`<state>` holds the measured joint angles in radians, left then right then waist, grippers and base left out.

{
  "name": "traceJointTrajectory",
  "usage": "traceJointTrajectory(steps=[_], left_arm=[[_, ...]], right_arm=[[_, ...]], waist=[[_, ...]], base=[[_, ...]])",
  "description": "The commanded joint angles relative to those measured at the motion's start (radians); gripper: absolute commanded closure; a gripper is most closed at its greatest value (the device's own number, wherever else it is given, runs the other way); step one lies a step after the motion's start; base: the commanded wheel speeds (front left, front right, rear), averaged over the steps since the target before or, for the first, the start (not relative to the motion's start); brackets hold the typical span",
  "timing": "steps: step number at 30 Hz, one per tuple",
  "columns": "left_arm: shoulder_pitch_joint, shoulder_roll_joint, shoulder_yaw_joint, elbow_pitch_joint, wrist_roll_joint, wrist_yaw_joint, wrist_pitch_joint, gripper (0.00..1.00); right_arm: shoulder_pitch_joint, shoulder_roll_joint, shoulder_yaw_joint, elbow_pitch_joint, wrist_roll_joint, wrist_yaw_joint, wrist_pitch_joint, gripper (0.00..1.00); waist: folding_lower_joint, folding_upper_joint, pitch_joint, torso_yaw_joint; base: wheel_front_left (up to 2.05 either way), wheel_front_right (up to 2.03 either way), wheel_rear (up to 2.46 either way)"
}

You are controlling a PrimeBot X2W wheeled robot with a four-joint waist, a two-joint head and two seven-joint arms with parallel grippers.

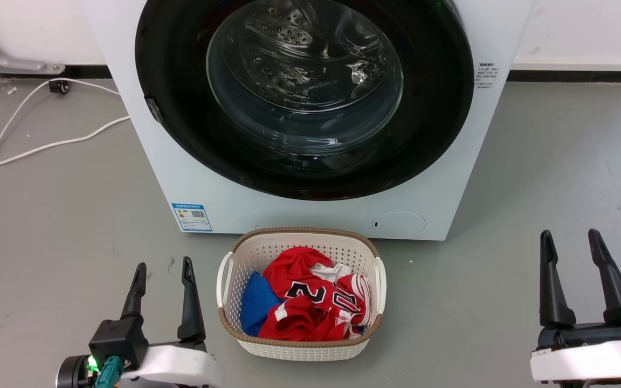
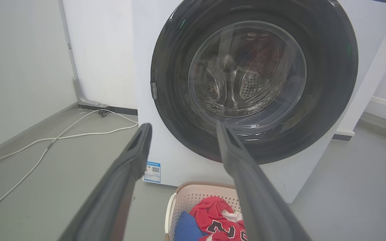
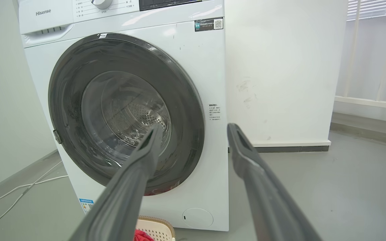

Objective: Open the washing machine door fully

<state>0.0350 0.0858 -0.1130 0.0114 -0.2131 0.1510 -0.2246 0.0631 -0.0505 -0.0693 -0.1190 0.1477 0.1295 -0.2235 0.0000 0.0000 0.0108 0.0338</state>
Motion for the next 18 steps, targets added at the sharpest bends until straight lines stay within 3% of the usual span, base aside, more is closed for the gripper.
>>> traceJointTrajectory(steps=[1,18], left_arm=[[0.007,-0.003,0.006,-0.001,0.024,-0.004,-0.009,0.0],[0.035,-0.032,0.047,0.025,0.103,-0.054,-0.039,0.0]], right_arm=[[0.009,0.0,0.003,-0.008,-0.017,0.001,-0.009,0.0],[0.032,0.001,0.001,0.0,-0.071,0.001,-0.041,0.0]], waist=[[0.0,0.0,-0.001,0.001],[0.0,0.0,-0.008,-0.001]], base=[[0.0,0.0,0.0],[0.0,0.0,0.0]])
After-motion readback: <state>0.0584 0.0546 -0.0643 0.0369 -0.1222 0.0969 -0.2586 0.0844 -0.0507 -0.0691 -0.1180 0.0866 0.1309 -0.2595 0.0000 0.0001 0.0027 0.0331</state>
